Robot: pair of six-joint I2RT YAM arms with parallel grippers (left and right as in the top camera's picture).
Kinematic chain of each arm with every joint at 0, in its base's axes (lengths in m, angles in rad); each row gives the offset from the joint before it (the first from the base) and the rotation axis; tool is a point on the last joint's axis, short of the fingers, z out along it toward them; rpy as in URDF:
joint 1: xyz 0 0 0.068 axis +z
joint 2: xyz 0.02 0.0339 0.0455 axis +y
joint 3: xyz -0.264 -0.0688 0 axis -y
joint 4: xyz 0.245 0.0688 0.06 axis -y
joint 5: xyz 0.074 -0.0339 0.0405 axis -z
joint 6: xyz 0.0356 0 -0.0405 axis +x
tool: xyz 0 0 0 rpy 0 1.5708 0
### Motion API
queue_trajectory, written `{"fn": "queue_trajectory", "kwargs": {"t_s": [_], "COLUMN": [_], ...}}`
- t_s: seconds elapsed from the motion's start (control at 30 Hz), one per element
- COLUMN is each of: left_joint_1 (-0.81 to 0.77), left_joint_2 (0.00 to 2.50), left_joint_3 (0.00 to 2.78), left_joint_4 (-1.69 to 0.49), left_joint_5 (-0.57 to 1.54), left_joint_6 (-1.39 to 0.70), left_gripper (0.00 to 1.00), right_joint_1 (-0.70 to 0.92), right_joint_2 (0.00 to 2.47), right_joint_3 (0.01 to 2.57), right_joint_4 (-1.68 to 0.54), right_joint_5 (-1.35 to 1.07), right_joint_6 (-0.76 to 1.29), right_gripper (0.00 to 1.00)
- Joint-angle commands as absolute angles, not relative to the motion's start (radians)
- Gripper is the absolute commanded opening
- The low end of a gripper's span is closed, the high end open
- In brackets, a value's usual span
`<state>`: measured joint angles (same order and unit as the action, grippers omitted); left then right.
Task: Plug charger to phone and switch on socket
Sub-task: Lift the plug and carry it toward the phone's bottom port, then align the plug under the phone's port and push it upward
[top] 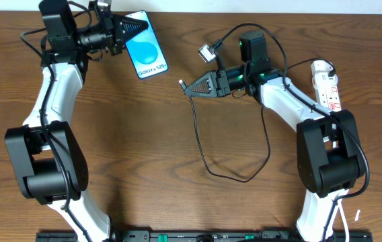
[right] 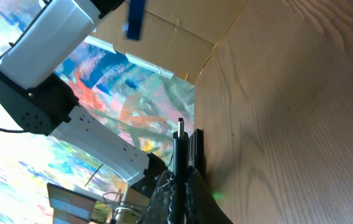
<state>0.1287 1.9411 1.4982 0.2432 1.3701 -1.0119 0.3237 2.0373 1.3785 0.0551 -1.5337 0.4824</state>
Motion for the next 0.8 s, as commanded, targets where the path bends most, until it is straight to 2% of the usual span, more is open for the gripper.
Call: {"fn": "queue_trajectory", "kwargs": {"t_s": [0.0, 0.43, 0.77], "left_joint_1": [0.132, 0.132, 0.134], "left_joint_2": [1.928, 1.928, 1.928], "left_joint_3": [1.496, 1.496, 1.496], "left_joint_4": [0.249, 0.347, 0.411], "left_joint_5": [1.287, 1.23, 1.298], "left_joint_6": [-0.996, -1.011, -1.034], "left_gripper": [0.07, 0.07, 0.07], "right_joint_1": [0.34, 0.419, 0.427], "right_joint_2": [2.016, 2.016, 2.016], "right_joint_3": [1.378, 1.378, 1.378], "right_joint_4": [0.105, 0.353, 0.515], "right_joint_5": [-1.546, -1.467, -1.427], "right_joint_6": [0.551, 0.773, 0.921], "right_gripper": [0.01, 0.01, 0.01]}}
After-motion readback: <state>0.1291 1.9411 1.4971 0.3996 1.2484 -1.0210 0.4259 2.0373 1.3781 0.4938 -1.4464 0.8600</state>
